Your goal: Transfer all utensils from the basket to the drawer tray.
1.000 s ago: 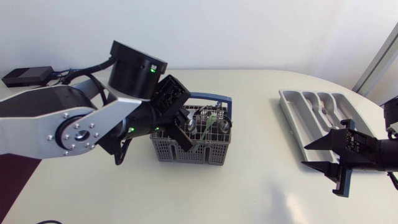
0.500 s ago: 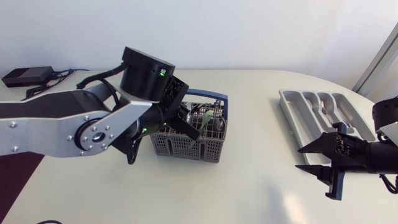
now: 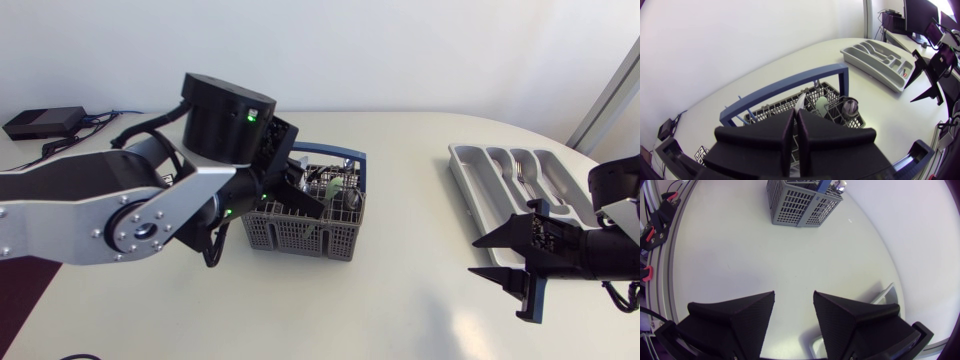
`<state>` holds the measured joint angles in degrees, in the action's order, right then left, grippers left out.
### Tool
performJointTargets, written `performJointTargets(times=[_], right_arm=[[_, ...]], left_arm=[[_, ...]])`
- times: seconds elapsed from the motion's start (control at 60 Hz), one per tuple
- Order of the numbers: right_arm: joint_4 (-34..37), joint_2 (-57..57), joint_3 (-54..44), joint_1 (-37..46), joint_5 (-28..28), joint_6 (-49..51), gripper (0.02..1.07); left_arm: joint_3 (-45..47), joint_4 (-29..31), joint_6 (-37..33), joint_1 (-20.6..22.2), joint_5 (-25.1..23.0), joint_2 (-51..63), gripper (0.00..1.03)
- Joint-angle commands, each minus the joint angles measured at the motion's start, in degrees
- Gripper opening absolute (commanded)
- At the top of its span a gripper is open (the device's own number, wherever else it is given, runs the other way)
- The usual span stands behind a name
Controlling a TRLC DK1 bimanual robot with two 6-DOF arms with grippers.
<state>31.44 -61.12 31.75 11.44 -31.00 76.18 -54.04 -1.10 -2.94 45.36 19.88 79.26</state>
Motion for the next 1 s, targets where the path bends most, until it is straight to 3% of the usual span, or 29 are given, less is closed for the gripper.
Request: performJointTargets(times=[0.0, 0.467, 0.617, 0.733, 0.85, 0.983], right_arm=[[-0.33, -0.05, -1.25, -0.81, 0.51, -1.56, 0.60], [-0.50, 4.35, 0.33, -5.11, -0.28, -9.21, 0.60], [-1.65, 11.29, 2.88, -13.46, -0.81, -21.78, 0.60], [-5.87, 14.63, 5.08, -23.57, 1.82, -33.64, 0.60], [-12.28, 12.78, 6.57, -31.74, 6.31, -42.70, 0.60], [-18.87, 8.21, 8.33, -35.96, 7.19, -49.99, 0.60]], left_arm=[[1.04, -1.01, 1.09, 0.95, 0.07, -2.80, 0.04], [0.52, -0.13, 0.04, 2.98, 0.51, -9.13, 0.04], [-1.42, 2.07, 1.89, 2.98, -2.92, -10.01, 0.04], [-3.53, 3.92, 3.73, 2.98, -5.03, -10.09, 0.04], [-5.55, 5.41, 5.31, 2.98, -6.78, -9.83, 0.04], [-7.04, 6.29, 7.16, 2.98, -8.19, -9.30, 0.04]])
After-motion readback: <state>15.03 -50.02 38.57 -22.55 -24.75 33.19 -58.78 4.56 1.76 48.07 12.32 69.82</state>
